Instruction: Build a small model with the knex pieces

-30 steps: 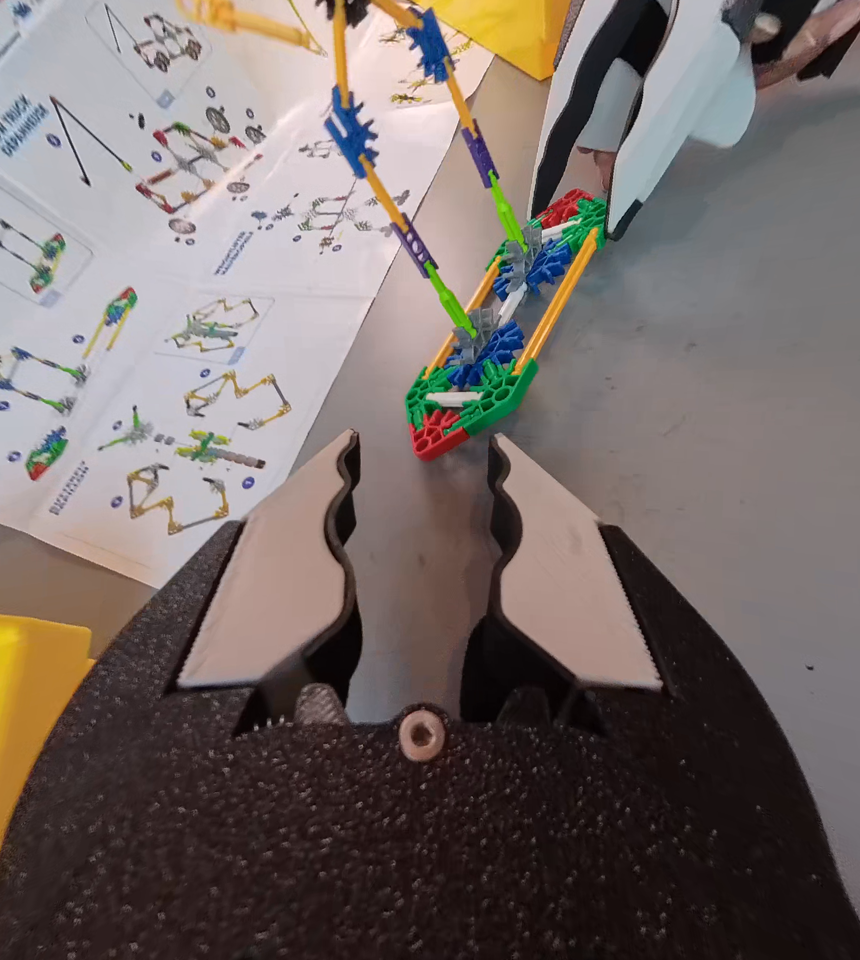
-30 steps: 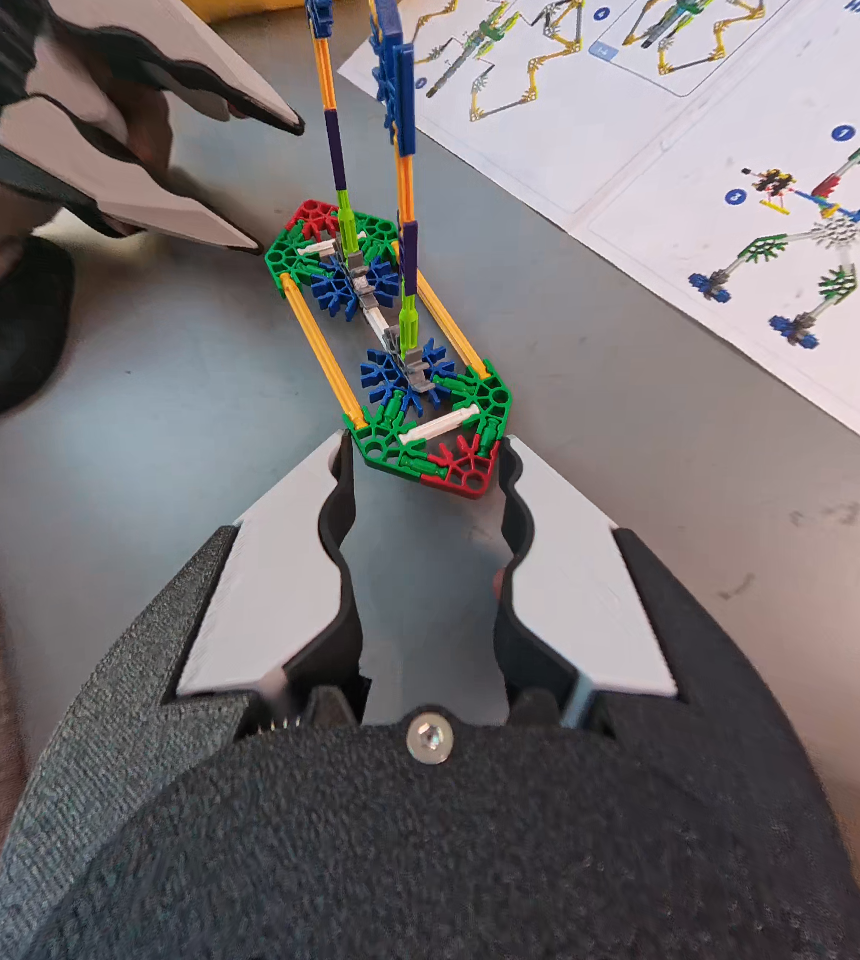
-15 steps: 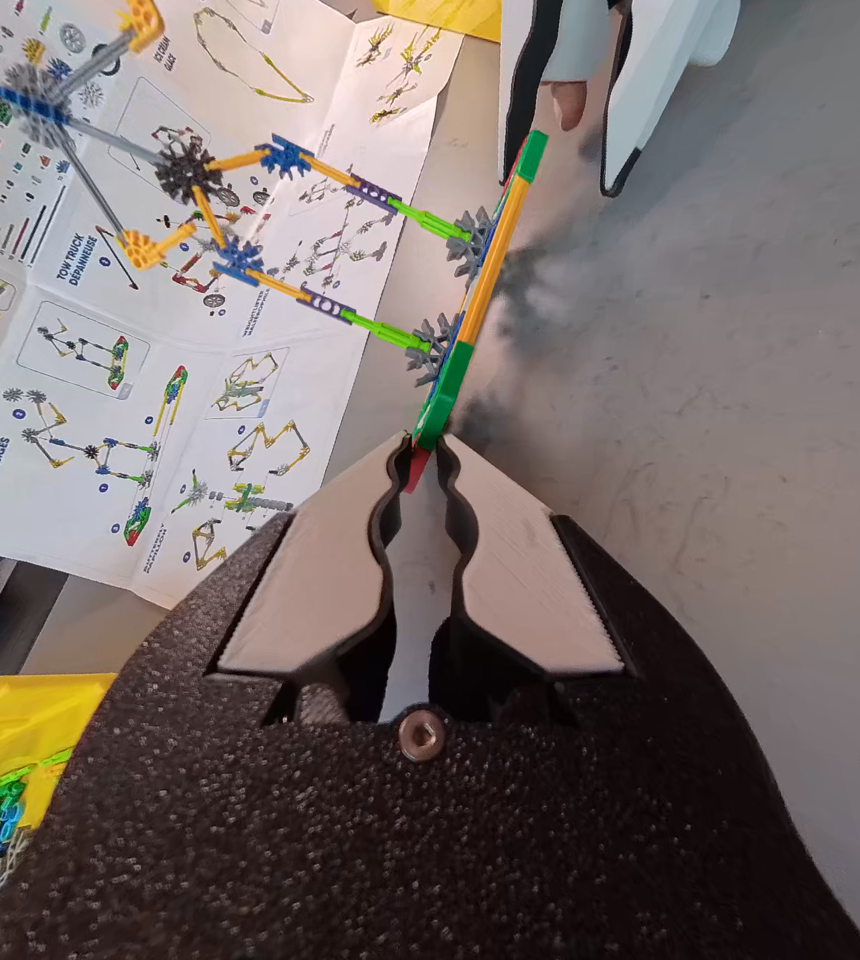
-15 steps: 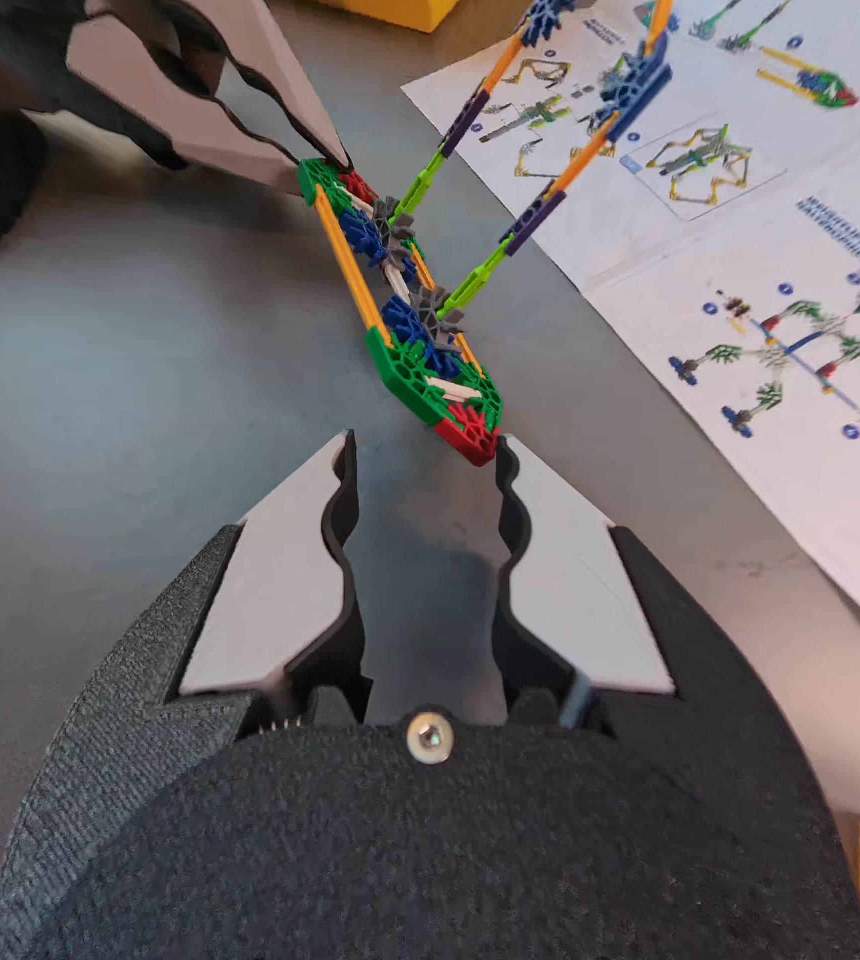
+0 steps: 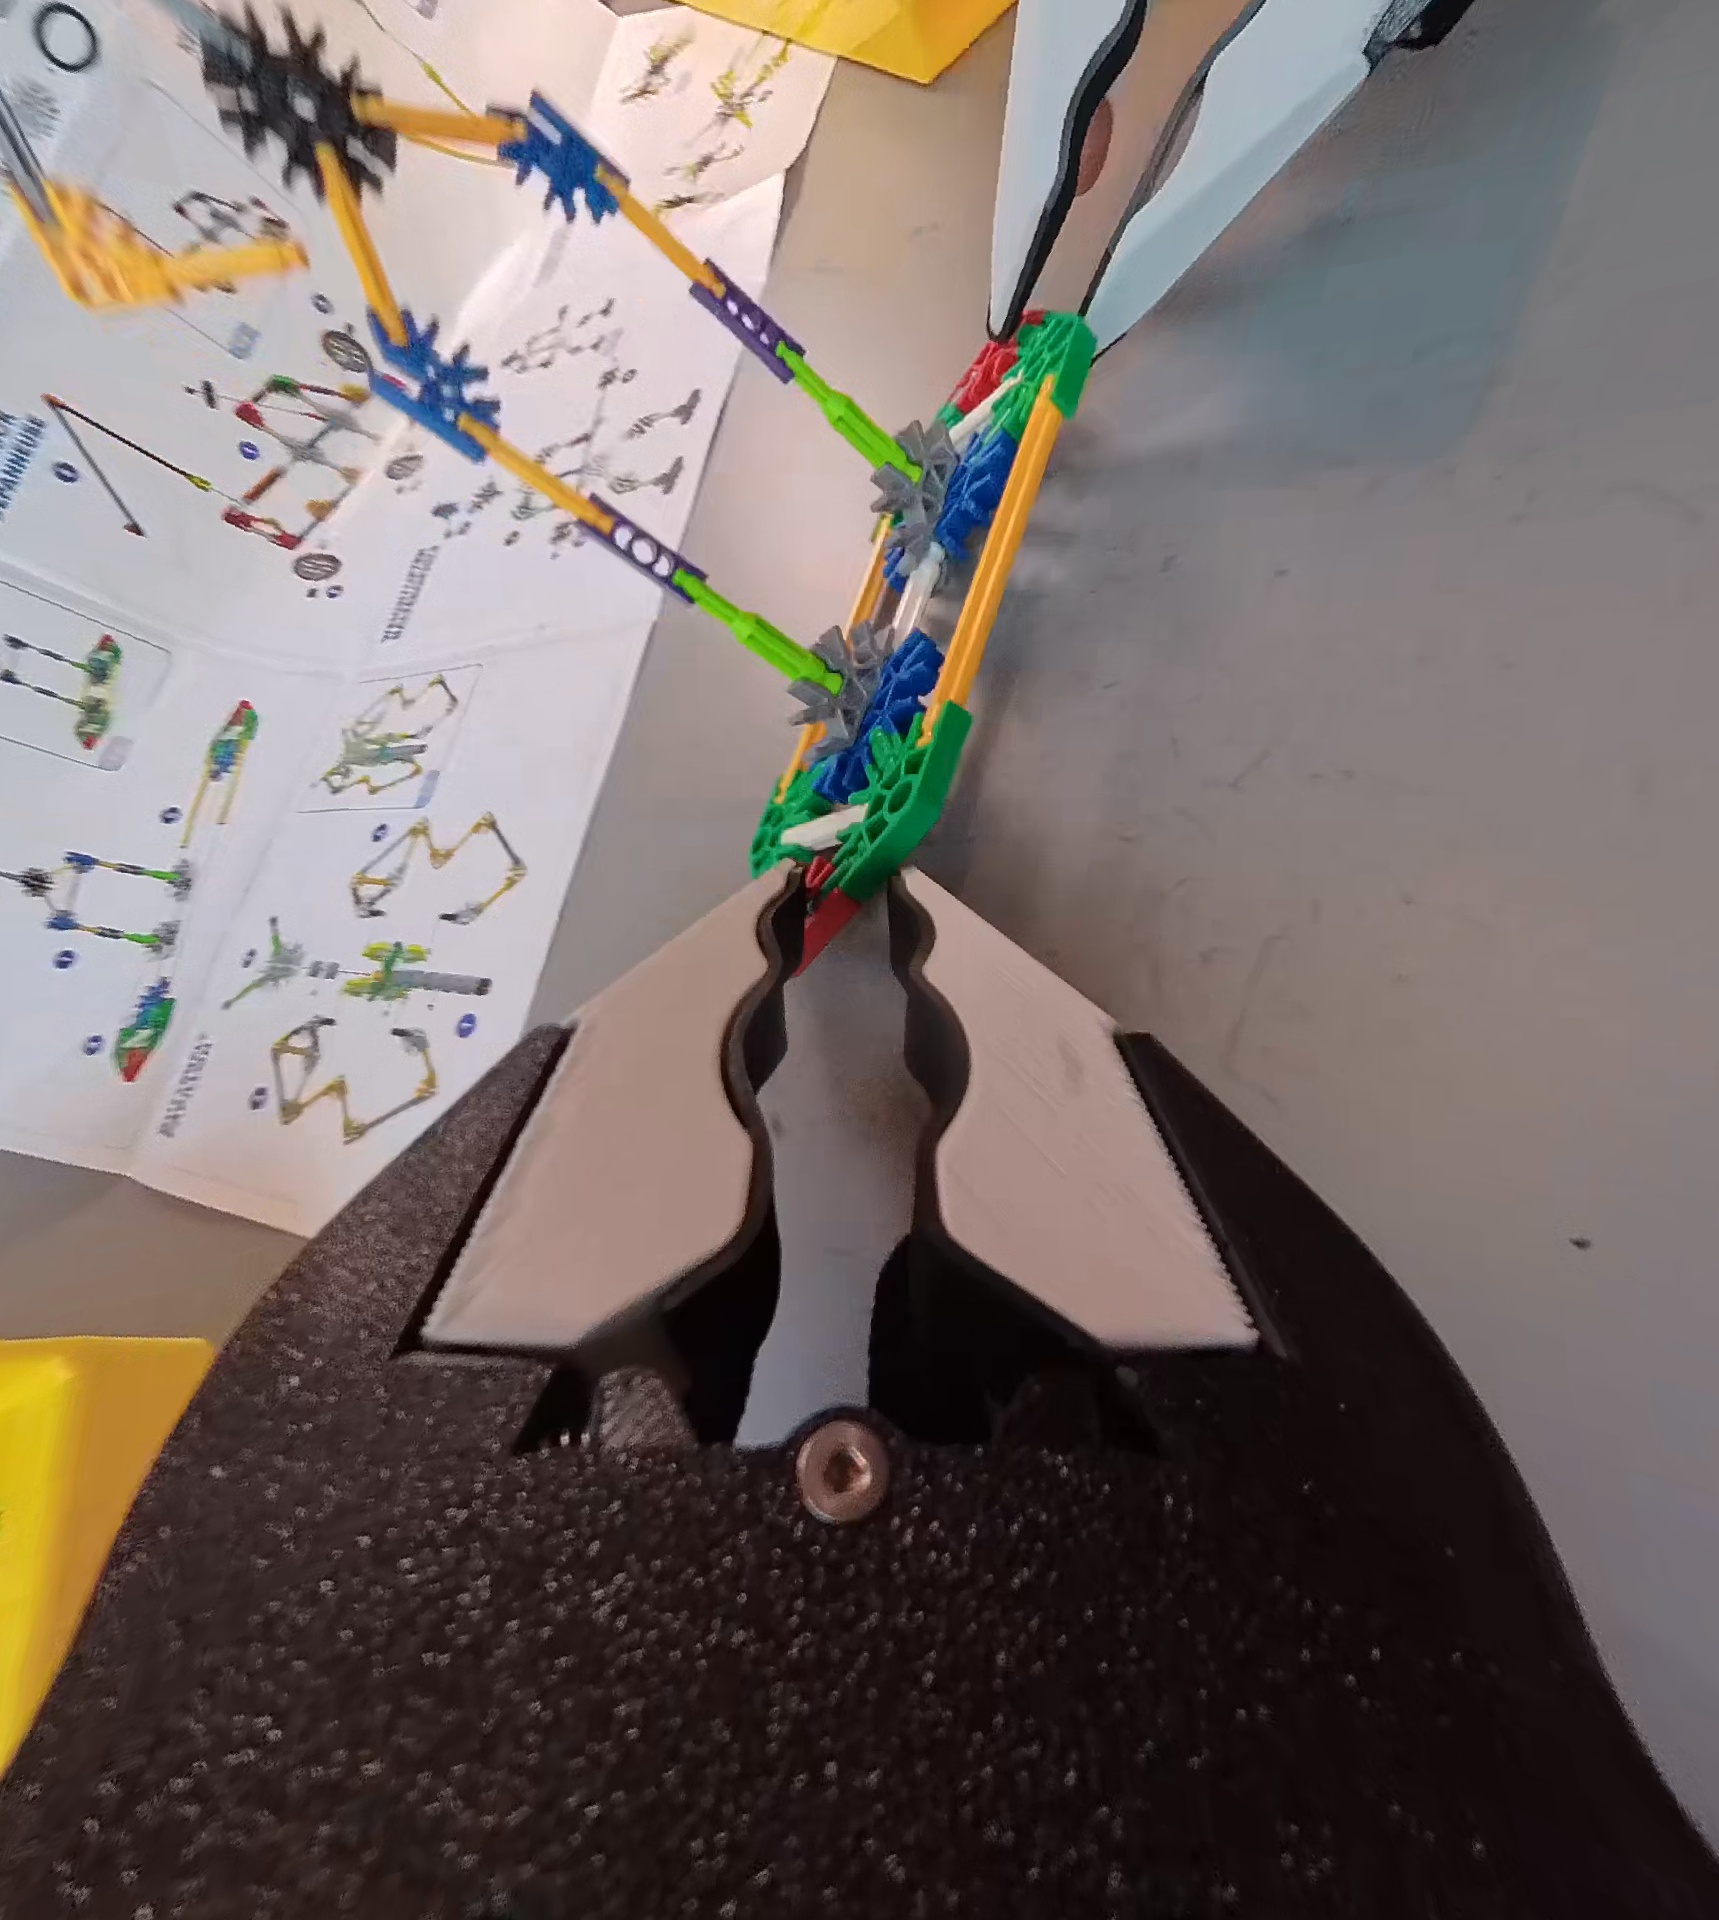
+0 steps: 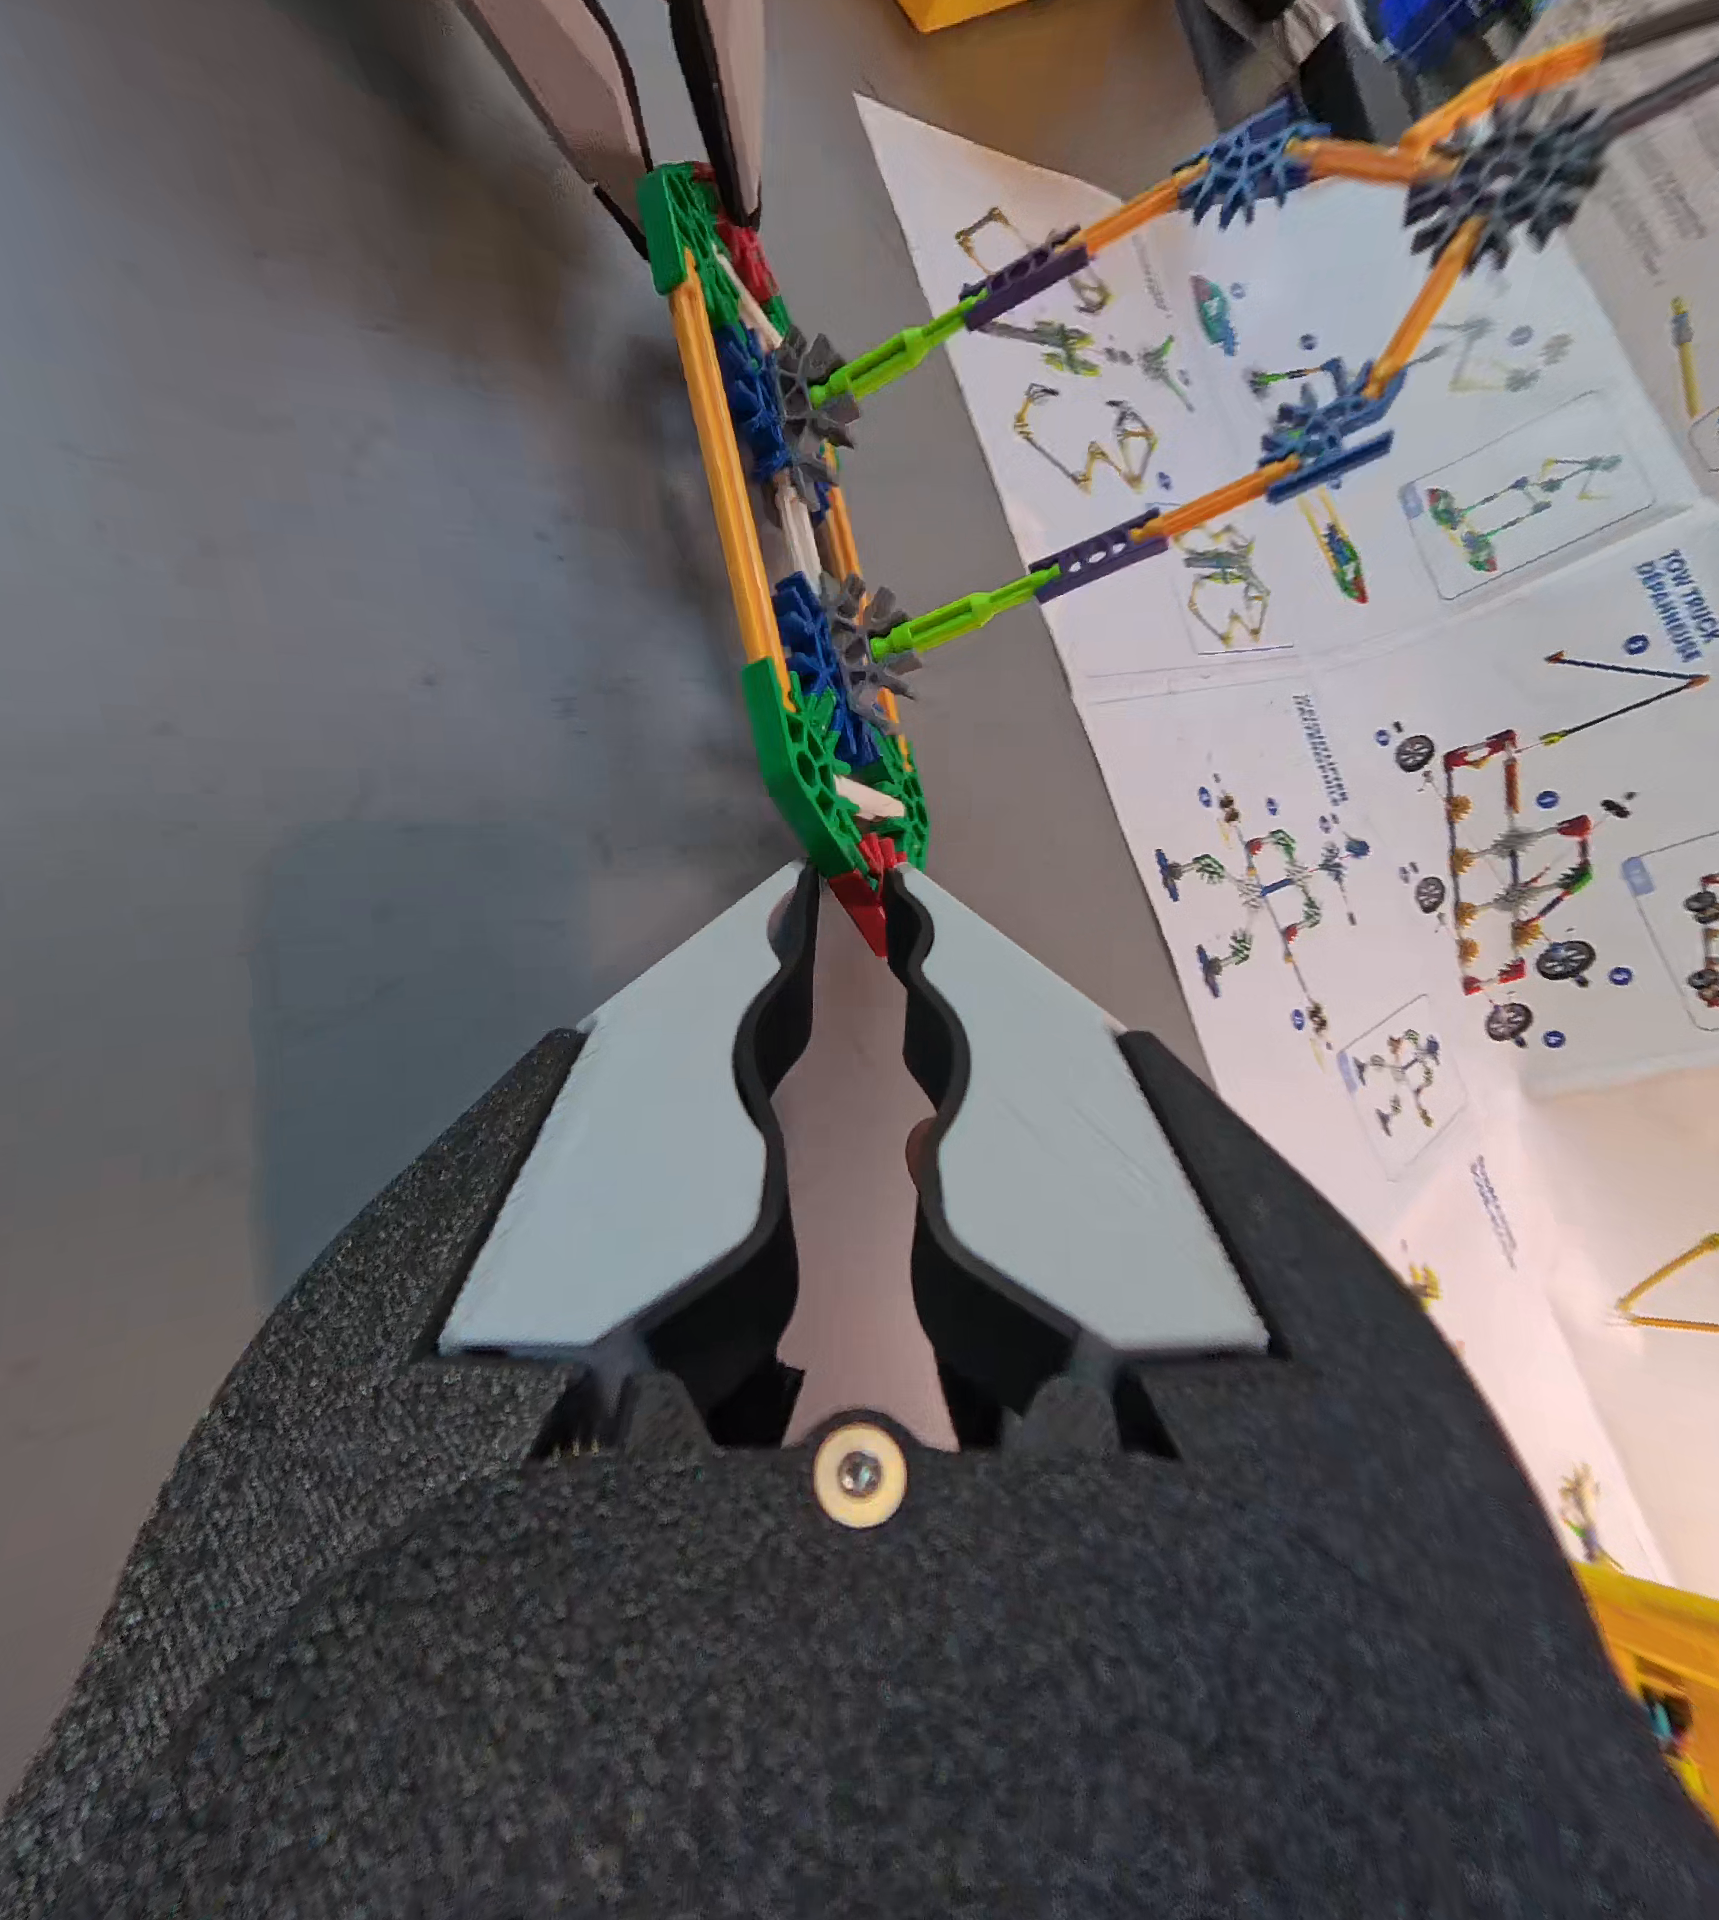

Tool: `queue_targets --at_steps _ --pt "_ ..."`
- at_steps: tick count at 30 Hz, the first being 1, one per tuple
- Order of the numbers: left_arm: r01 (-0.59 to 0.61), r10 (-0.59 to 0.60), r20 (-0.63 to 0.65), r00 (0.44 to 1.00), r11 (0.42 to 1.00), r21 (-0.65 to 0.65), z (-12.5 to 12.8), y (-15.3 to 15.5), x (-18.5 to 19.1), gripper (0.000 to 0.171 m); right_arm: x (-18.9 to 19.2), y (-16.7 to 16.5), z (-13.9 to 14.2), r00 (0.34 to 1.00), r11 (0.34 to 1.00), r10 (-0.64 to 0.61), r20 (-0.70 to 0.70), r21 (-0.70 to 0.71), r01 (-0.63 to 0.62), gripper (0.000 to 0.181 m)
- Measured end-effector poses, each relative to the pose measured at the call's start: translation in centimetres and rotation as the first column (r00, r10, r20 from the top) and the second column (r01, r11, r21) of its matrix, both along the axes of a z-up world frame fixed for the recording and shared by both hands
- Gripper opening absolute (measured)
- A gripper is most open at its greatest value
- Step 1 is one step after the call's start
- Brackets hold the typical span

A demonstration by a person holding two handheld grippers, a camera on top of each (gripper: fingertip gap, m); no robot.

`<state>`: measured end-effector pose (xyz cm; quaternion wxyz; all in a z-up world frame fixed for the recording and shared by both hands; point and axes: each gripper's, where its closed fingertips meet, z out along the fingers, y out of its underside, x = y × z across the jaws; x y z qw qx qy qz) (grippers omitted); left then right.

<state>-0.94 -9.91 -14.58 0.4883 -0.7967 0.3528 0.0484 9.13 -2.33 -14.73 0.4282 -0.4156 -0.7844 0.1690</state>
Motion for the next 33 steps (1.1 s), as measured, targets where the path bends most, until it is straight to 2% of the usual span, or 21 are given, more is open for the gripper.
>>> queue_targets --at_steps 3,4,6,9,11,14,18,19,21,23,26,29,33 --pt "0.081 -0.057 0.164 0.985 0.986 -0.147 -0.7 -2.2 1.4 0.030 0.9 -1.7 -1.3 0.995 0.993 0.063 0.077 -0.105 -0.055 0.017" --pt "0.095 -0.053 0.218 0.975 0.978 -0.185 -0.7 -2.8 1.6 0.033 1.1 -2.2 -1.4 0.993 0.987 0.077 0.089 -0.145 -0.064 0.014" --pt "0.062 -0.005 0.273 0.962 0.978 -0.199 -0.1 -3.2 0.9 0.034 1.3 -3.0 -0.9 0.991 0.967 0.106 0.083 -0.240 -0.083 0.025" --pt "-0.017 0.071 0.305 0.950 0.984 -0.176 0.8 -2.6 -0.6 0.036 1.8 -3.7 0.8 0.989 0.921 0.138 0.061 -0.374 -0.105 0.031" --pt "-0.014 0.069 0.318 0.946 0.985 -0.172 0.9 -2.3 -1.0 0.044 2.3 -3.6 2.4 0.990 0.903 0.136 0.030 -0.415 -0.111 0.033" --pt "0.049 0.037 0.339 0.940 0.970 -0.239 -0.2 -2.2 -0.6 0.062 3.4 -2.5 4.9 0.996 0.906 0.086 -0.007 -0.416 -0.081 0.033" --pt "0.076 0.017 0.286 0.958 0.948 -0.311 -1.9 -1.4 0.3 0.073 6.4 -2.2 7.8 0.999 0.914 0.039 -0.025 -0.403 -0.045 0.033" --pt "0.085 0.010 0.281 0.960 0.943 -0.322 -2.1 -1.2 0.7 0.071 7.3 -2.2 8.0 1.000 0.921 0.025 -0.018 -0.389 -0.030 0.033" --pt "0.098 -0.001 0.273 0.962 0.936 -0.339 -2.1 -1.0 1.3 0.061 9.0 -2.2 8.0 1.000 0.931 -0.022 0.010 -0.365 0.024 0.033" --pt "0.089 0.002 0.248 0.969 0.929 -0.358 -2.1 -1.2 1.4 0.060 10.8 -2.2 7.4 0.992 0.923 -0.108 0.063 -0.365 0.124 0.035" --pt "0.069 0.015 0.218 0.976 0.926 -0.371 -2.1 -1.9 1.3 0.059 13.0 -3.6 6.7 0.969 0.856 -0.229 0.092 -0.454 0.245 0.048" --pt "0.037 0.038 0.186 0.982 0.924 -0.380 -2.1 -3.1 1.0 0.059 14.5 -4.7 6.4 0.917 0.791 -0.397 0.045 -0.490 0.366 0.070" --pt "-0.007 0.071 0.153 0.986 0.924 -0.383 -2.0 -4.9 0.4 0.059 15.2 -7.9 6.4 0.849 0.723 -0.527 -0.045 -0.549 0.420 0.082"
